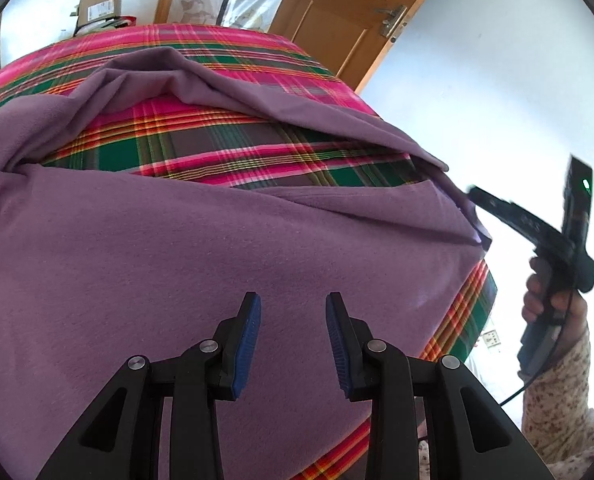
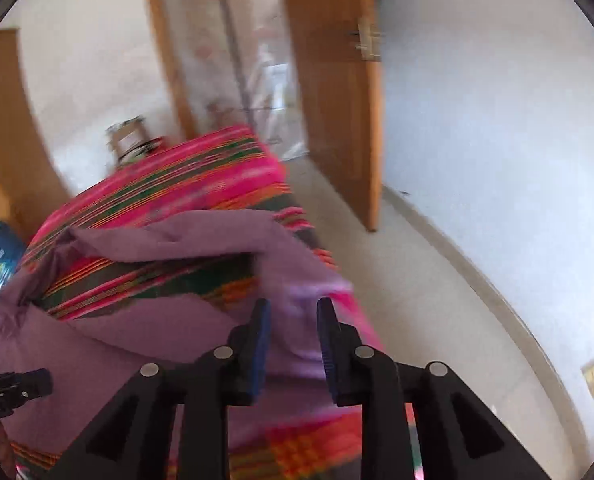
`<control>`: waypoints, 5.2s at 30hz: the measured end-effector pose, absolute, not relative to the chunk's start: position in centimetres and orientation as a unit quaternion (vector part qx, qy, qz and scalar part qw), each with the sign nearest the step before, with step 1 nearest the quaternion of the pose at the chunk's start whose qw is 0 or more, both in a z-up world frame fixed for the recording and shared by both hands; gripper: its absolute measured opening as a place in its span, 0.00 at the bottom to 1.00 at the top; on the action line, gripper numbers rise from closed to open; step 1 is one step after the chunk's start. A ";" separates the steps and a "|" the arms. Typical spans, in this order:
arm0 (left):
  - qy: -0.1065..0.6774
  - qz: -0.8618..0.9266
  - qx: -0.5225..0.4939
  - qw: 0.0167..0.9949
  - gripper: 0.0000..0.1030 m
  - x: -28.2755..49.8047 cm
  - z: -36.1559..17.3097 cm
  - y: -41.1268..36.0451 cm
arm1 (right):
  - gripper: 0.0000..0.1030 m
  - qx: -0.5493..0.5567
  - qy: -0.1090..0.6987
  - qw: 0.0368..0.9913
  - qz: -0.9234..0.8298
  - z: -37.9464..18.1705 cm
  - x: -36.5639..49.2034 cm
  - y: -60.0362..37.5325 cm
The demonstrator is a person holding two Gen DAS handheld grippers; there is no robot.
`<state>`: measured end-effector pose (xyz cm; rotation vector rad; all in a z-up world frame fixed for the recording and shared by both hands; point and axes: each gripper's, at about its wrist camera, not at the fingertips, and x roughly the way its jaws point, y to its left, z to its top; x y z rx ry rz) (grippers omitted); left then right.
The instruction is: Fold clothes
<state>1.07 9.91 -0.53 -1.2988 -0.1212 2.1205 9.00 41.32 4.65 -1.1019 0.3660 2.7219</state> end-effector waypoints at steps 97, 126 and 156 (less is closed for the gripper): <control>-0.055 0.810 -0.501 0.300 0.36 0.2 -1.3 11.5 | 0.04 -0.395 0.234 0.189 0.868 -1.7 -0.2 55.0; 0.077 0.793 -0.488 0.356 0.36 7.8 -0.5 16.1 | 0.32 -0.365 0.547 0.052 0.752 -7.6 14.6 58.1; 0.189 0.799 -0.444 0.360 0.51 10.4 -0.8 20.3 | 0.08 -0.327 0.554 0.032 0.765 -4.6 12.5 57.1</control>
